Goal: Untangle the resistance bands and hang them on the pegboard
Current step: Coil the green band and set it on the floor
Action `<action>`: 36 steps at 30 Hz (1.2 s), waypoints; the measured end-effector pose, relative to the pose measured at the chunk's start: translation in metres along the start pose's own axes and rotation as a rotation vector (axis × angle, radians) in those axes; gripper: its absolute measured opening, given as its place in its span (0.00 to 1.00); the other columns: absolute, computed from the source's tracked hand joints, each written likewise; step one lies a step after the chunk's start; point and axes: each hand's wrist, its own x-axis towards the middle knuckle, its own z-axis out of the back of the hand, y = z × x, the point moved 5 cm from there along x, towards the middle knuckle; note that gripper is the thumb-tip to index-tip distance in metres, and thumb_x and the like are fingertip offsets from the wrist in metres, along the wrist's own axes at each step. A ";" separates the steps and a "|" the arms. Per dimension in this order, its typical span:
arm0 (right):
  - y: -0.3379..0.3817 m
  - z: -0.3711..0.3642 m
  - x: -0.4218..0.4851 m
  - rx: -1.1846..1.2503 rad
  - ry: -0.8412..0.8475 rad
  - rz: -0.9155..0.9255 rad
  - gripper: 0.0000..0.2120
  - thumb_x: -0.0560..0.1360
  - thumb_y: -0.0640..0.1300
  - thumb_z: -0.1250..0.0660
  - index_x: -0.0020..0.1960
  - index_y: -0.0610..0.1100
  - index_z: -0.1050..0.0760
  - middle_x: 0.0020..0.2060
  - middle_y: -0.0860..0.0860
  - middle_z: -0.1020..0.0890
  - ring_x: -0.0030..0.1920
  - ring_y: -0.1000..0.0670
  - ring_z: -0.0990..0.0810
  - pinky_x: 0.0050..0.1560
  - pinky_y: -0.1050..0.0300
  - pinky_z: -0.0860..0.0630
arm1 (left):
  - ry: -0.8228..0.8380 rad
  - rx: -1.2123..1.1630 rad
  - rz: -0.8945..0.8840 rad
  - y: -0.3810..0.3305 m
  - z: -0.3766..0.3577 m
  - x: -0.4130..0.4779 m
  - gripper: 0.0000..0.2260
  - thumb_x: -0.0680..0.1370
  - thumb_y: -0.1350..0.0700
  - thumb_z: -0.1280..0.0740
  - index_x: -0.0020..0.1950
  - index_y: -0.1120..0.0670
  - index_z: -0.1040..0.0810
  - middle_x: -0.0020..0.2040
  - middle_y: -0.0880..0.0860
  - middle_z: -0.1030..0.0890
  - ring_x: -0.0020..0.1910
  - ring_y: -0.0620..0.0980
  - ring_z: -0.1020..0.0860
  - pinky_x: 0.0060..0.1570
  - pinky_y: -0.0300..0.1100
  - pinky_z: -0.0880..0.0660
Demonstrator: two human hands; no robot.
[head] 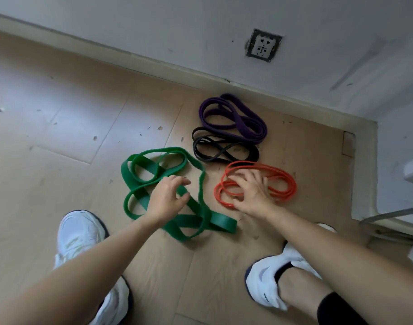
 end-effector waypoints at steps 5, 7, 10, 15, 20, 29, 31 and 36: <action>0.063 -0.035 0.006 0.321 0.186 -0.028 0.26 0.74 0.48 0.28 0.71 0.46 0.26 0.62 0.47 0.21 0.62 0.46 0.23 0.66 0.51 0.27 | -0.091 0.329 0.164 0.036 0.019 0.015 0.31 0.75 0.47 0.28 0.76 0.49 0.33 0.75 0.54 0.33 0.75 0.59 0.38 0.74 0.57 0.37; 0.080 -0.050 0.005 0.304 0.245 -0.030 0.31 0.75 0.49 0.28 0.75 0.46 0.31 0.70 0.47 0.26 0.69 0.46 0.27 0.71 0.53 0.32 | 0.015 0.396 0.234 0.055 0.018 0.023 0.36 0.75 0.45 0.29 0.79 0.48 0.40 0.77 0.55 0.34 0.76 0.60 0.38 0.75 0.60 0.42; 0.094 -0.070 -0.001 0.289 0.325 -0.024 0.33 0.75 0.49 0.27 0.76 0.48 0.33 0.74 0.48 0.33 0.73 0.46 0.31 0.75 0.53 0.36 | 0.101 0.457 0.185 0.071 0.018 0.028 0.32 0.76 0.43 0.31 0.78 0.47 0.38 0.63 0.53 0.22 0.64 0.56 0.25 0.67 0.55 0.38; 0.096 -0.069 -0.006 0.233 0.378 0.006 0.28 0.73 0.50 0.26 0.72 0.49 0.28 0.68 0.50 0.27 0.68 0.47 0.27 0.71 0.52 0.31 | 0.251 0.335 -0.032 0.068 0.037 0.018 0.14 0.80 0.47 0.32 0.65 0.45 0.24 0.54 0.47 0.16 0.54 0.51 0.19 0.55 0.47 0.29; 0.108 -0.032 -0.003 0.337 0.460 0.021 0.28 0.74 0.47 0.26 0.72 0.46 0.27 0.60 0.48 0.18 0.56 0.49 0.19 0.61 0.52 0.21 | 0.476 0.145 -0.020 0.027 0.091 0.000 0.09 0.78 0.56 0.31 0.57 0.49 0.21 0.47 0.47 0.21 0.46 0.47 0.22 0.42 0.37 0.27; 0.190 0.100 -0.012 0.396 0.191 0.186 0.18 0.70 0.49 0.24 0.59 0.49 0.22 0.49 0.52 0.17 0.47 0.49 0.16 0.56 0.48 0.20 | 0.377 -0.373 0.133 -0.058 0.219 -0.049 0.19 0.64 0.57 0.36 0.51 0.63 0.22 0.41 0.57 0.22 0.40 0.49 0.24 0.39 0.40 0.27; 0.214 0.134 -0.021 0.404 0.162 0.243 0.22 0.71 0.51 0.24 0.62 0.46 0.23 0.51 0.51 0.18 0.48 0.50 0.17 0.56 0.49 0.19 | 0.336 -0.379 0.128 -0.080 0.248 -0.063 0.16 0.64 0.57 0.38 0.49 0.62 0.24 0.36 0.52 0.27 0.34 0.45 0.29 0.32 0.34 0.32; 0.265 0.217 -0.054 0.636 0.123 0.334 0.21 0.74 0.47 0.24 0.64 0.48 0.25 0.55 0.48 0.17 0.52 0.50 0.17 0.55 0.51 0.20 | 0.174 -0.419 0.031 -0.130 0.312 -0.089 0.23 0.68 0.55 0.37 0.57 0.69 0.26 0.40 0.56 0.29 0.37 0.49 0.31 0.35 0.38 0.34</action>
